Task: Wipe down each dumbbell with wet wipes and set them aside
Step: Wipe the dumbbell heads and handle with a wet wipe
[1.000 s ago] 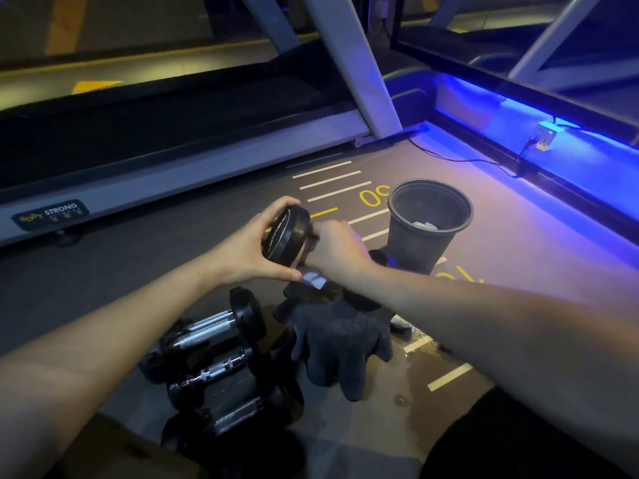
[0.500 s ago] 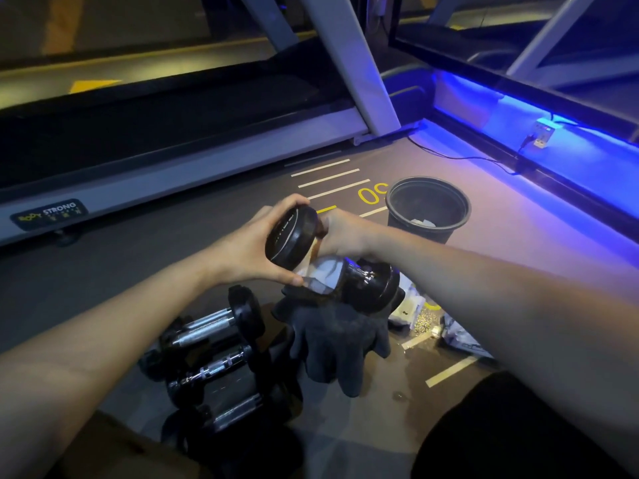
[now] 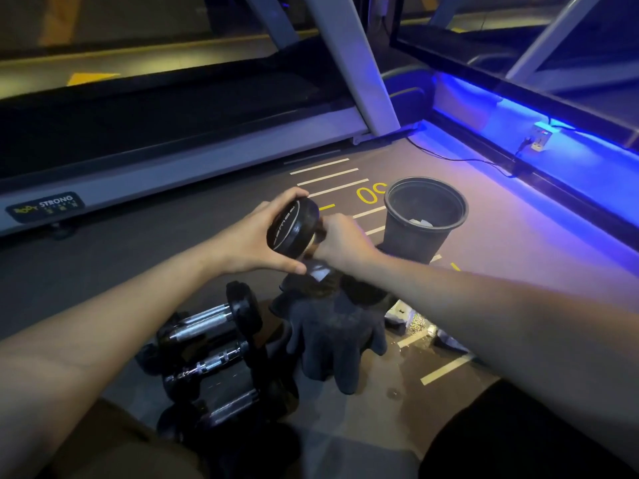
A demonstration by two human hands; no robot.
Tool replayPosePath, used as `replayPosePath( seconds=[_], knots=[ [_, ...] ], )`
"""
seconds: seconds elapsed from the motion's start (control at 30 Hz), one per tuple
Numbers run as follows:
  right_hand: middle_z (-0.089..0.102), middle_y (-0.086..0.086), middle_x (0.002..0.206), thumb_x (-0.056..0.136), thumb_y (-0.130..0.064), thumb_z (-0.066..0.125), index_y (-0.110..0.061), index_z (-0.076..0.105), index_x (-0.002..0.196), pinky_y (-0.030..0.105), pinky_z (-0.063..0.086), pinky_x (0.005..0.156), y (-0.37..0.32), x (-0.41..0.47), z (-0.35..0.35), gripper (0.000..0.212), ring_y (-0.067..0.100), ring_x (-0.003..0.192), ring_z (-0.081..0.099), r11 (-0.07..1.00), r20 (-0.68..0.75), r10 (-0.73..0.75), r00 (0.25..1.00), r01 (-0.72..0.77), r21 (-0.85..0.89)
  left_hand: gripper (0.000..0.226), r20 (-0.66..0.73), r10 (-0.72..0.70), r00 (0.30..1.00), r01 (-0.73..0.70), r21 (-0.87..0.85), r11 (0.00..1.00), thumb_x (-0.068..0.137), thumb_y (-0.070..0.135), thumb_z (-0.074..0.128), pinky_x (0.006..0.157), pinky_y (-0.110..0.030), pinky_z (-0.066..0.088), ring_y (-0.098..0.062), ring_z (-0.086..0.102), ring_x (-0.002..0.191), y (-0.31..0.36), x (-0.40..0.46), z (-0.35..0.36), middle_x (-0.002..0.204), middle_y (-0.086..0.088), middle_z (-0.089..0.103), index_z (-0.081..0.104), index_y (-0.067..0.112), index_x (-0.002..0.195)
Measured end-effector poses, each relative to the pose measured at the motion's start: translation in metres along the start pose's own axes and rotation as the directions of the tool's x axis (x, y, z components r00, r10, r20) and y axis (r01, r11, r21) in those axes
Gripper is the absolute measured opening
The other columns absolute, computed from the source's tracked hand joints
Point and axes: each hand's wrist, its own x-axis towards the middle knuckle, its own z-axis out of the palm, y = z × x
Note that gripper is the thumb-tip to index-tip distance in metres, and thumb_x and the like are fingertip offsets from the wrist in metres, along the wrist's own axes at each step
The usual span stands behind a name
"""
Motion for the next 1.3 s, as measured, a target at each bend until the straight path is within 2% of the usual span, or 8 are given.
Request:
replayPosePath(
  seconds=[0.1,0.2,0.33,0.5,0.67,0.8,1.07,1.3],
  knots=[
    [0.047,-0.007,0.068,0.070,-0.030,0.083,0.000,0.068,0.083,0.025,0.040,0.057,0.006,0.016,-0.010,0.036,0.005,0.067,0.038,0.993,0.217,-0.047,0.975,0.022,0.113,0.108,0.024,0.029,0.999,-0.029,0.005,1.000,0.052,0.056,0.086,0.103,-0.005,0.034,0.012,0.038,0.126,0.003,-0.003,0.001,0.136,0.016,0.042,0.027,0.055,0.142],
    [0.048,-0.007,0.069,0.066,-0.030,0.086,-0.001,0.070,0.082,0.027,0.041,0.060,0.008,0.019,-0.016,0.037,0.008,0.067,0.040,0.994,0.265,-0.036,0.963,0.006,0.111,0.106,0.032,0.033,0.999,-0.032,-0.014,0.999,0.051,0.053,0.088,0.103,-0.010,0.038,0.012,0.040,0.125,0.006,-0.003,0.002,0.135,0.013,0.042,0.028,0.060,0.139],
    [0.056,0.002,0.068,0.075,-0.030,0.077,-0.014,0.056,0.064,0.029,0.040,0.060,-0.005,-0.003,0.002,0.028,0.021,0.065,0.050,0.997,0.032,0.017,0.999,-0.015,-0.070,0.106,-0.001,0.029,1.000,-0.029,-0.013,0.999,0.052,0.053,0.090,0.110,-0.021,0.037,0.001,0.043,0.132,-0.005,-0.002,0.000,0.143,0.009,0.046,0.030,0.059,0.140],
    [0.073,0.016,0.092,0.080,-0.019,0.069,-0.014,0.068,0.090,0.037,0.047,0.074,-0.015,-0.025,0.009,0.012,0.040,0.095,0.064,0.985,-0.193,0.009,0.981,-0.041,-0.165,0.111,-0.024,-0.002,1.000,0.001,-0.034,0.999,0.048,0.058,0.088,0.107,-0.015,0.037,0.004,0.045,0.127,-0.001,0.003,0.003,0.141,0.005,0.047,0.031,0.056,0.143],
    [0.052,-0.003,0.054,0.075,-0.024,0.078,-0.013,0.054,0.062,0.024,0.043,0.050,-0.004,-0.008,-0.007,0.029,0.019,0.056,0.052,1.000,-0.043,0.027,0.999,-0.027,0.003,0.105,-0.008,0.024,1.000,-0.024,-0.042,0.999,0.051,0.055,0.084,0.102,-0.003,0.031,0.014,0.041,0.125,0.003,0.006,0.002,0.138,0.005,0.043,0.028,0.062,0.140],
    [0.038,-0.013,0.057,0.076,-0.017,0.082,-0.004,0.063,0.068,0.018,0.035,0.050,0.004,0.003,-0.021,0.025,-0.001,0.051,0.032,0.986,0.141,-0.047,0.989,0.023,0.168,0.106,0.041,0.059,0.997,-0.058,-0.028,0.998,0.055,0.050,0.086,0.101,-0.005,0.034,0.016,0.043,0.119,0.003,0.007,0.000,0.137,0.008,0.043,0.029,0.056,0.144],
    [0.045,-0.004,0.053,0.071,-0.032,0.081,-0.014,0.052,0.063,0.026,0.031,0.046,0.013,0.001,0.008,0.034,0.011,0.048,0.040,1.000,-0.085,-0.026,0.996,0.025,-0.005,0.111,0.008,0.056,0.998,-0.055,-0.069,0.996,0.059,0.029,0.097,0.106,-0.011,0.038,0.005,0.046,0.129,-0.005,0.009,0.002,0.140,0.020,0.046,0.034,0.040,0.150],
    [0.048,-0.003,0.057,0.070,-0.031,0.079,-0.017,0.052,0.067,0.031,0.043,0.054,0.015,0.003,-0.001,0.030,0.022,0.061,0.047,0.997,0.007,-0.048,0.999,0.048,-0.062,0.110,-0.036,0.024,0.999,-0.027,-0.091,0.995,0.062,0.013,0.097,0.092,-0.005,0.042,0.015,0.047,0.122,-0.010,0.008,0.002,0.145,0.004,0.047,0.036,0.041,0.149]
  ],
)
